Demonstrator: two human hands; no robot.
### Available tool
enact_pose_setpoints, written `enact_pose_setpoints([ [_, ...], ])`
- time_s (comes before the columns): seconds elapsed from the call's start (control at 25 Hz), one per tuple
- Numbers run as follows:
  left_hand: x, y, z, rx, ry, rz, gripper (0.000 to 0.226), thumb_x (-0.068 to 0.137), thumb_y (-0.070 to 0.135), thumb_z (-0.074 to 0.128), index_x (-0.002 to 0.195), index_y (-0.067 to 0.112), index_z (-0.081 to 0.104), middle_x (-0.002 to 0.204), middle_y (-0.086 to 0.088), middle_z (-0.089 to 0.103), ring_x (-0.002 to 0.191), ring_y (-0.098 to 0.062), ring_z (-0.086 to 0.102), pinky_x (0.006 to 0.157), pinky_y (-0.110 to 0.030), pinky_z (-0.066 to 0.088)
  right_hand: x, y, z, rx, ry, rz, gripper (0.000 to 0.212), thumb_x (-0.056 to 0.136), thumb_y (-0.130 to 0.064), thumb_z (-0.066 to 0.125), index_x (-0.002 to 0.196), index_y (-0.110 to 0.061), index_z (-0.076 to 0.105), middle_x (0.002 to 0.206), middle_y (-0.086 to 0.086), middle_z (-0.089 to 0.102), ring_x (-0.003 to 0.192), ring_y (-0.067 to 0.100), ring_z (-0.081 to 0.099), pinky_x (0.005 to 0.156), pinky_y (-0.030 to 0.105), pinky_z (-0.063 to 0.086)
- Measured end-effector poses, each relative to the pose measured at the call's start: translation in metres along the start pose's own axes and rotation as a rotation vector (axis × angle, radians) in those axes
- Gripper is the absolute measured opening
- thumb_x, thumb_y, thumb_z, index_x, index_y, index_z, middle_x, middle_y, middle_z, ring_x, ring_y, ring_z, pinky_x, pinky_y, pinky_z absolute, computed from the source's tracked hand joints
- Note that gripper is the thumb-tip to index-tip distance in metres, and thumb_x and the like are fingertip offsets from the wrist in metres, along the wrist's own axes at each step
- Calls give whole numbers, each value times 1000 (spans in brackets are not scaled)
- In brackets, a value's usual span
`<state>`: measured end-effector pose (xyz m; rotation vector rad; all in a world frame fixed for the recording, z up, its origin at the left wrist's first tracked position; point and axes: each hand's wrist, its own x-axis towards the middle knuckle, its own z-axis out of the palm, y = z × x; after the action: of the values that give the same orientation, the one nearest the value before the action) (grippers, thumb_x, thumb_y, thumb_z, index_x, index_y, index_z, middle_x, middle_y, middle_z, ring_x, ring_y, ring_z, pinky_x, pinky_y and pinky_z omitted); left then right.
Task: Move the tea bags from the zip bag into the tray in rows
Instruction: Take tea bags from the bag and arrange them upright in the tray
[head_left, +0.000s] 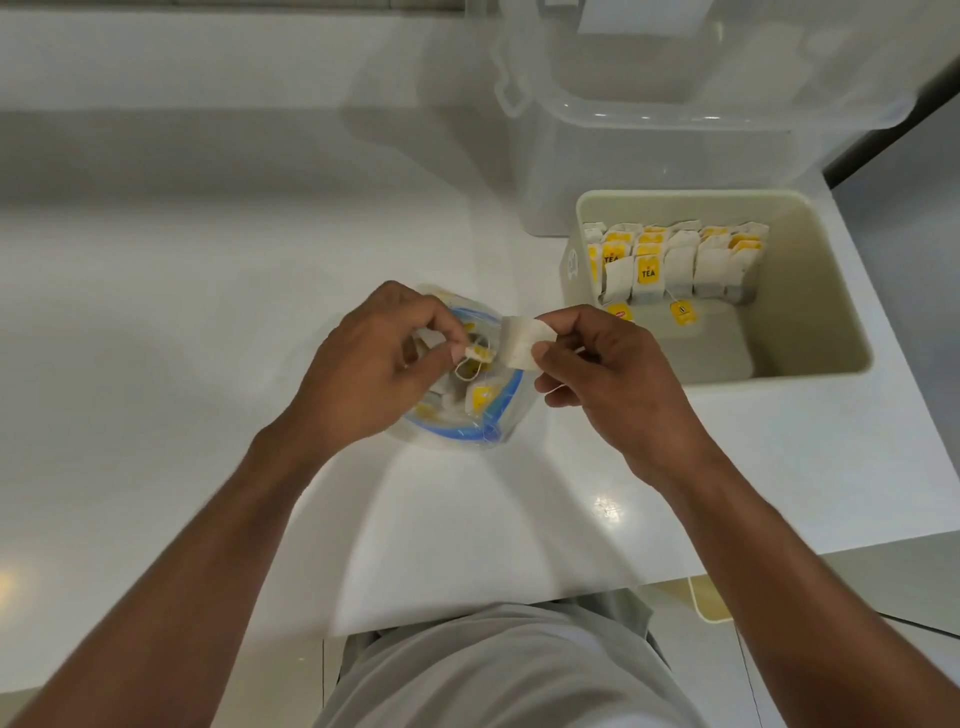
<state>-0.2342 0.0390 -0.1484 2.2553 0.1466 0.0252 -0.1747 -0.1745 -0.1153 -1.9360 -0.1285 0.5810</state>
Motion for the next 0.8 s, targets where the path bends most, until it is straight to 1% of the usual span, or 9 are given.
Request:
enact_pose_setpoints([
  [0.12,3,10,0,-290,30,-100,6,97,24,61,91,27,63,92,13,66,77,-5,60,70,-23,45,0,1,0,-50,30,-18,25,91,-11,60,108,-28,66,75,-2,67,71,13,70,64,26,58],
  [0.2,3,15,4,-437,39,-162,8,99,21,60,92,24,61,88,11,68,78,-9,64,67,-23,44,-2,1,2,-3,4,14,24,91,-9,58,104,-25,70,73,-1,68,70,12,70,64,25,57],
  [0.28,1,17,11,-461,50,-168,7,97,24,61,91,26,61,90,11,70,83,-15,67,67,-29,48,-2,0,6,155,-35,92,20,93,-7,58,101,-16,73,74,2,70,71,12,70,65,24,56],
  [0.36,-2,19,18,-455,40,-135,4,97,24,62,93,25,62,98,11,71,87,-16,68,70,-36,53,-1,-1,10,262,-49,137,14,94,-13,61,99,-11,74,78,5,71,75,14,70,68,27,58],
  [0.48,-6,22,23,-391,4,-35,4,94,17,66,95,21,66,110,14,69,94,-9,66,79,-29,53,2,-4,13,284,-37,142,22,92,-32,65,93,-12,75,79,6,73,74,13,70,69,27,58],
  [0.6,-7,23,17,-311,-39,-45,11,86,21,73,89,30,66,104,18,69,90,-11,64,80,-32,53,6,-4,12,163,-29,91,12,93,-24,65,92,-17,74,77,4,73,73,13,71,67,27,57],
  [0.64,-7,23,12,-300,-18,-65,9,84,24,70,87,30,65,102,17,70,89,-13,63,79,-35,53,7,-4,11,68,-24,54,11,93,-23,65,93,-18,74,77,3,73,73,12,71,68,29,58],
  [0.72,-2,19,3,-270,62,-66,8,80,23,62,87,26,59,99,13,72,89,-18,64,75,-38,52,10,-3,7,-249,-15,-113,10,93,-29,65,93,-23,73,75,-5,72,73,9,70,71,33,58],
  [0.8,3,19,-8,-245,33,-19,14,84,21,63,96,27,59,100,14,73,91,-14,63,69,-29,46,12,-8,4,-462,-45,-242,9,91,-33,66,93,-28,73,77,-11,72,73,8,67,72,36,56],
])
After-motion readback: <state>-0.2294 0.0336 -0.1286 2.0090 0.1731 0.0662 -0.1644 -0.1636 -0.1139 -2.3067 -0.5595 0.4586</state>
